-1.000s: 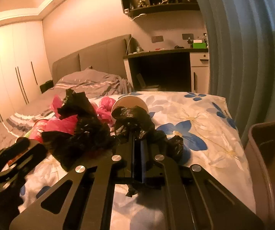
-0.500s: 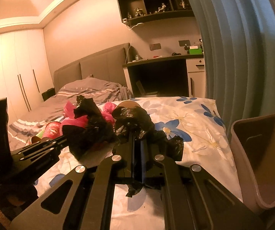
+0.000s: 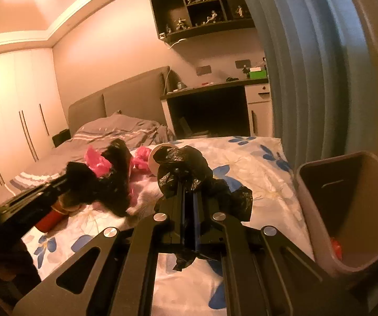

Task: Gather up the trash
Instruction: 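Grasp a black plastic bag with the right tool while the left grasps another black bag, then carry both black bags in the two tools over the brown bin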

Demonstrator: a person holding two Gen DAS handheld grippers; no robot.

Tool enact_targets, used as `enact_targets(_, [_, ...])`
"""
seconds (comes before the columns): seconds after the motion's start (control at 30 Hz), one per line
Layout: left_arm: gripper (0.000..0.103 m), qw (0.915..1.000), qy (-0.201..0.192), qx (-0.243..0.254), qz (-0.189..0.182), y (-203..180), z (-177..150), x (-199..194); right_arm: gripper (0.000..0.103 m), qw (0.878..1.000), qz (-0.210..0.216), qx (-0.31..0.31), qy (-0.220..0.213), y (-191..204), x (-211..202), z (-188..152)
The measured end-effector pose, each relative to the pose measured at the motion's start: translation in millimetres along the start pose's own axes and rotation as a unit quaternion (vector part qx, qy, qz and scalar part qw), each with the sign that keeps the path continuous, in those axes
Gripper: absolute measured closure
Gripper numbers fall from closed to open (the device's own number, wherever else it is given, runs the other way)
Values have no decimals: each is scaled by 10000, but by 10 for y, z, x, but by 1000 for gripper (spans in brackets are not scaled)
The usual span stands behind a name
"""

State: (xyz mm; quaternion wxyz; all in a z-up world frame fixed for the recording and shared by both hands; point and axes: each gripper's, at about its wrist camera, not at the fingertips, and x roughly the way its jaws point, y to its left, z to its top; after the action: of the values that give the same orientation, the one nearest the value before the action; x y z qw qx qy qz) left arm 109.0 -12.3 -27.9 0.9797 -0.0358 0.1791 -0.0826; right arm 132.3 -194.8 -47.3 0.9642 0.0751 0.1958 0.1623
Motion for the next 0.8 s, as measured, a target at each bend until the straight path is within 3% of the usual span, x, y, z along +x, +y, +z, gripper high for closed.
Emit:
enact_targets(0.4, [103,9985,-276,225,-409,-272,139,-261,97,9995,-176,161,-219,-181,-326,8])
enact_targets(0.8, [103,9959,-111,462,-775,-595,140,-92,97,9974,-480,336,-418,-381,-578,18])
